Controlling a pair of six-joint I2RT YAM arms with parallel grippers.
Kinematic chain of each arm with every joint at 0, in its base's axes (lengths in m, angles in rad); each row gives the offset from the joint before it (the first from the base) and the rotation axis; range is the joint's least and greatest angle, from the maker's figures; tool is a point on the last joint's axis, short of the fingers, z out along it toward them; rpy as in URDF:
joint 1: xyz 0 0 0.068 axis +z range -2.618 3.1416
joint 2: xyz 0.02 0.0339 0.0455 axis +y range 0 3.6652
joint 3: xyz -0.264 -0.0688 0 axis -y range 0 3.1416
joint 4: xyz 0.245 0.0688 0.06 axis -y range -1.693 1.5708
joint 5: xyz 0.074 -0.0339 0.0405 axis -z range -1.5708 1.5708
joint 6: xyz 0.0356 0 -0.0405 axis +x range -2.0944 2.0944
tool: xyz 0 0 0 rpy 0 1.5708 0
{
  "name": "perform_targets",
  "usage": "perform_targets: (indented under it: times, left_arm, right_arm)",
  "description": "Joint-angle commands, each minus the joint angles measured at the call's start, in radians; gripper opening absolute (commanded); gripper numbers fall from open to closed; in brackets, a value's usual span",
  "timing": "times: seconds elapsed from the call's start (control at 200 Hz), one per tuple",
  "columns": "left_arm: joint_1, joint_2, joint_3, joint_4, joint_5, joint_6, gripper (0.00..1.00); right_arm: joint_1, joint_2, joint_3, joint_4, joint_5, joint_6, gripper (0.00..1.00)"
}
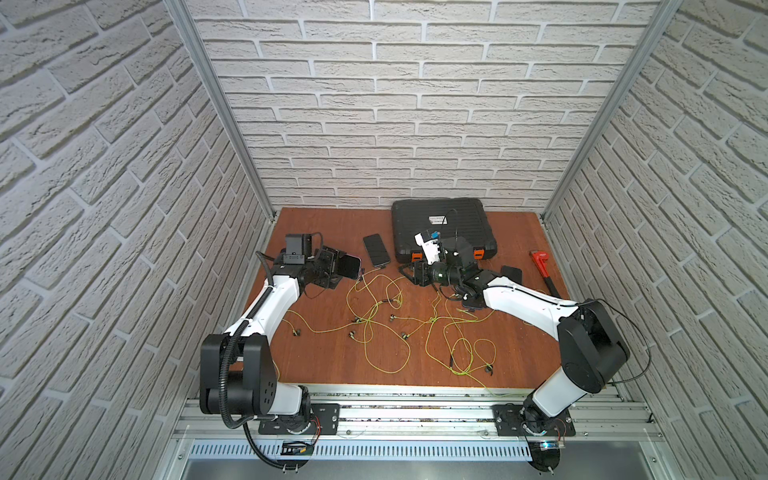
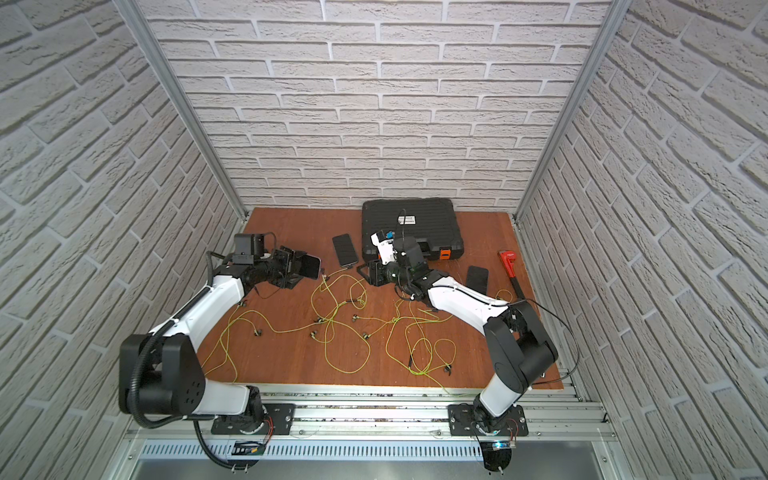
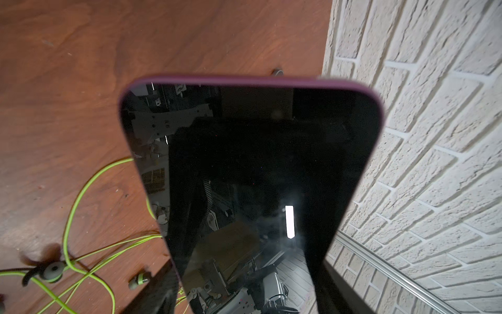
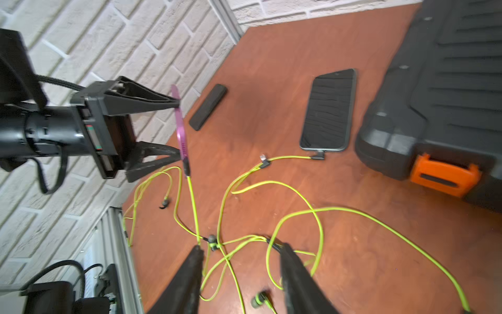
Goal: Plug wired earphones into phones
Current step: Insert the wired earphone into the phone.
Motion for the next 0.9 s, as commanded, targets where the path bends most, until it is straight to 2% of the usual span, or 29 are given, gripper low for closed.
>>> perform_targets:
  times: [0.0, 0.11, 0.495, 0.71, 0.895]
  left_arm:
    - [-0.024, -0.037, -0.001, 0.081, 0.044, -0.036, 0.0]
    - [-0.039, -0.044, -0.009, 0.125, 0.051, -0.071, 0.0]
    - [-0.057, -0.03, -0.001, 0.155, 0.064, -0.088, 0.0]
    - [-0.057, -0.028, -0.001, 0.16, 0.062, -0.091, 0.0]
    - [-0.057, -0.03, -0.001, 0.155, 0.059, -0.088, 0.0]
  right_arm:
    - [0.03, 0.086, 0.051, 0.162, -0.08, 0.062, 0.35]
    - [0.055, 0.143, 0.087, 0.234, -0.087, 0.087, 0.25]
    - [0.078, 0.202, 0.122, 0.312, -0.098, 0.111, 0.23]
    - [0.078, 0.191, 0.118, 0.301, -0.083, 0.095, 0.15]
    - [0.08, 0.203, 0.119, 0.304, -0.099, 0.101, 0.14]
